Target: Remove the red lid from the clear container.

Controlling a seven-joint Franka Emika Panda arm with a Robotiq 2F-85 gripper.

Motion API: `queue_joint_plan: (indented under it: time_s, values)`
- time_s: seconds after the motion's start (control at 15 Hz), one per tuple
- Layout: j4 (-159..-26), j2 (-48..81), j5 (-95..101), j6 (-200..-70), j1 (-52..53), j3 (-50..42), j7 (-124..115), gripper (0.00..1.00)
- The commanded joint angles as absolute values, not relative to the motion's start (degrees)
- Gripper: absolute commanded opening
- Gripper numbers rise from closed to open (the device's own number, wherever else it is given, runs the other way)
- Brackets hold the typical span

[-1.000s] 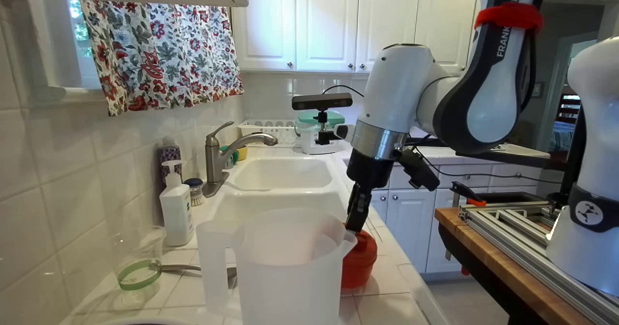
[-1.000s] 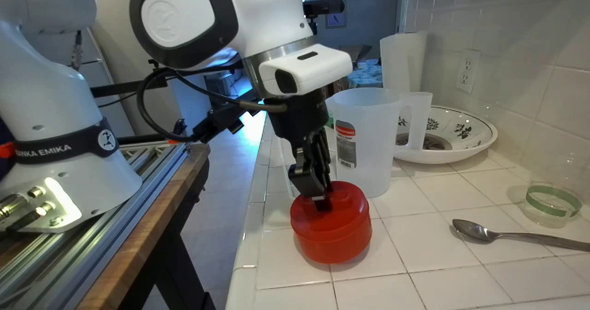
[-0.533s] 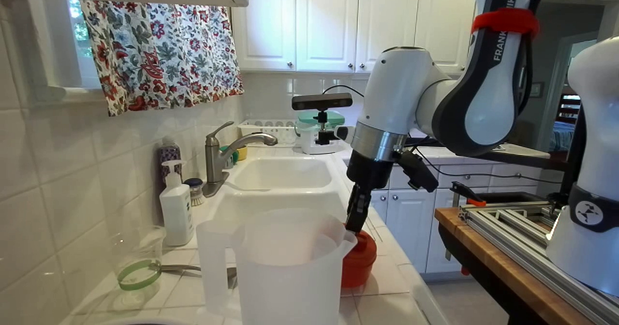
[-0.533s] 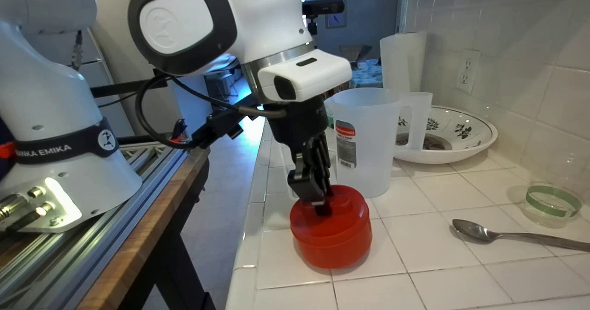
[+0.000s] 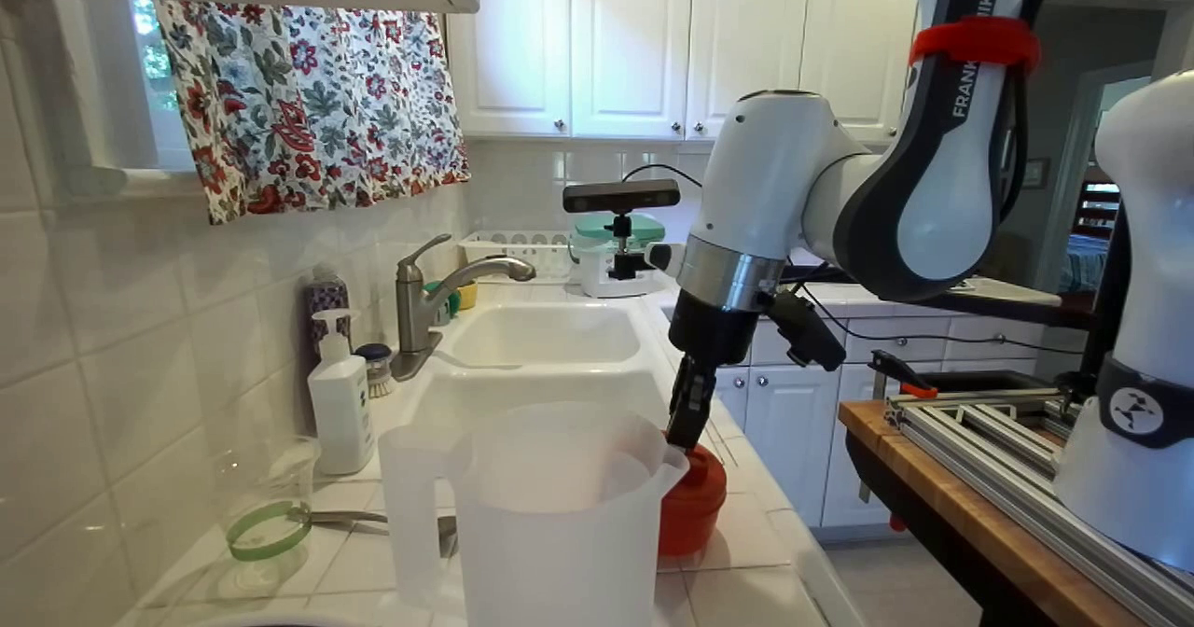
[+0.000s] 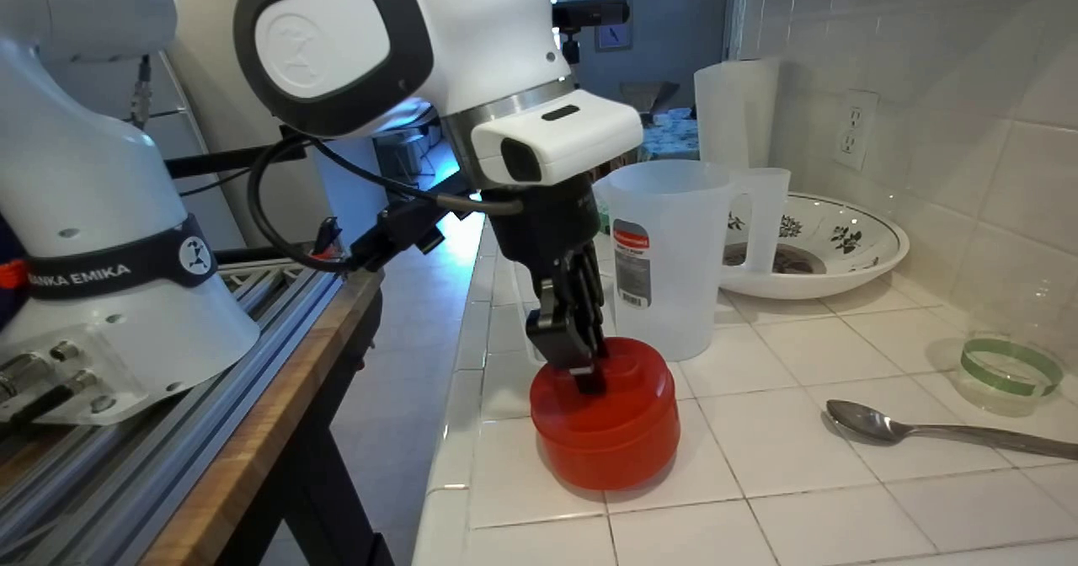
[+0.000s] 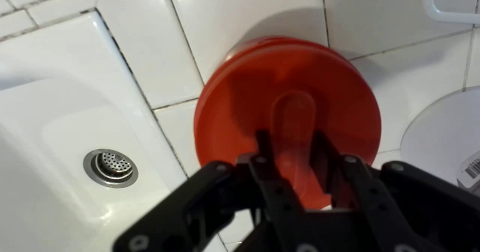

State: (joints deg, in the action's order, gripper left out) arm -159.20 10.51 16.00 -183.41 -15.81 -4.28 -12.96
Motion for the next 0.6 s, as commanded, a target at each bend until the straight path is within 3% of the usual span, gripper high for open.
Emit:
queue_joint_plan:
  time_s: [0.0, 0.07, 0.13, 0.27, 0.33, 0.47, 0.53]
  values:
    - [-159.20, 10.51, 16.00, -183.41, -15.81, -4.29, -12.96, 0.30]
    - [-159.20, 10.51, 16.00, -183.41, -15.81, -4.29, -12.96, 0.30]
    - [-159.20, 10.52, 15.97, -183.75, -15.84, -4.34, -13.06, 0.55]
    - [-159.21, 10.42, 9.61, -182.50, -14.08, -4.90, -8.62, 0.63]
    - [-159.21, 11.28, 14.47, -183.20, -15.61, -4.29, -12.80, 0.46]
    - [-159.20, 11.55, 11.80, -183.11, -15.06, -4.30, -11.36, 0.61]
    - [-159.20, 11.59, 11.55, -183.10, -14.93, -4.30, -11.24, 0.63]
